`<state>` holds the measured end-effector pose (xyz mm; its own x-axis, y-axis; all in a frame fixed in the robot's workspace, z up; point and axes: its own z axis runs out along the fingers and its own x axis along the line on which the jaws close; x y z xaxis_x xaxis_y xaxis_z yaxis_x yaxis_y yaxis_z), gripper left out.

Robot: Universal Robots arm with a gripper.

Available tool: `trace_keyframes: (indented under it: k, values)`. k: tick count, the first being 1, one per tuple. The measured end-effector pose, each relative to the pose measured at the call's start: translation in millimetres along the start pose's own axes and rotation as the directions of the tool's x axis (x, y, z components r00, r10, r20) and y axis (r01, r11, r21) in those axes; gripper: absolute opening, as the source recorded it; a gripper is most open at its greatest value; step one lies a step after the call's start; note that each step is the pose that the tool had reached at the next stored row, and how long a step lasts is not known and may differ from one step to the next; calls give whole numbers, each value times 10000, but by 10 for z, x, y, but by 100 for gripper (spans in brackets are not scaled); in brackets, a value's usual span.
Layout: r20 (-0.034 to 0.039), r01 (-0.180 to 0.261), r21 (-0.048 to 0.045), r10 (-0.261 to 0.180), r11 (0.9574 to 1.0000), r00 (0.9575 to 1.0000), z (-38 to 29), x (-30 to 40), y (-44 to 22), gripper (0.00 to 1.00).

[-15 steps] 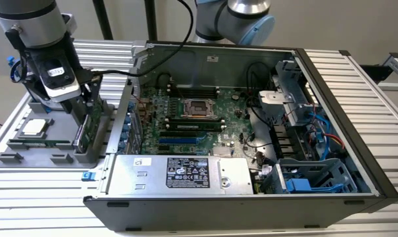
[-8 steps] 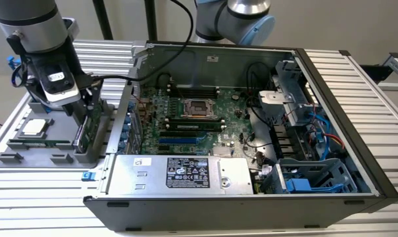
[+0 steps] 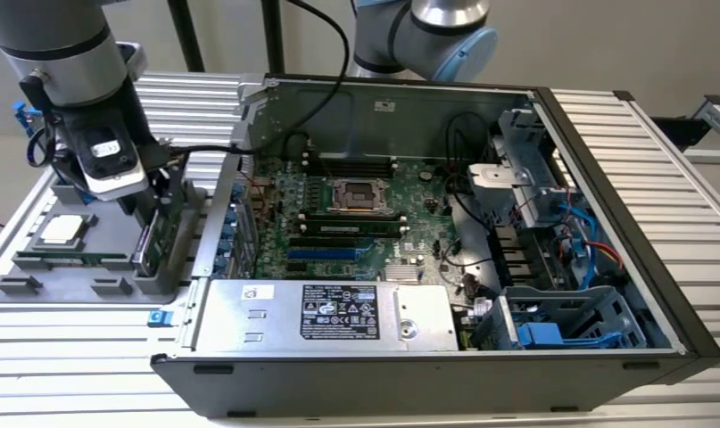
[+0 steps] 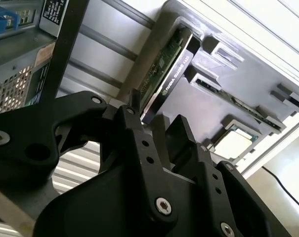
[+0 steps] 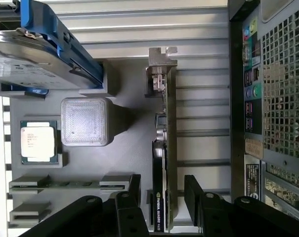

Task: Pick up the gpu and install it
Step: 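Pick up the gpu and move the gpu toward the slot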

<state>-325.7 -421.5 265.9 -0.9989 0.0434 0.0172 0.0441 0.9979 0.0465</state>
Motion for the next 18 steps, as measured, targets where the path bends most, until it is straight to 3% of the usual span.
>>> trace_keyframes:
  k: [18]
  values:
    - [5,-79,-1,79,10000,10000,187,14,-10,100]
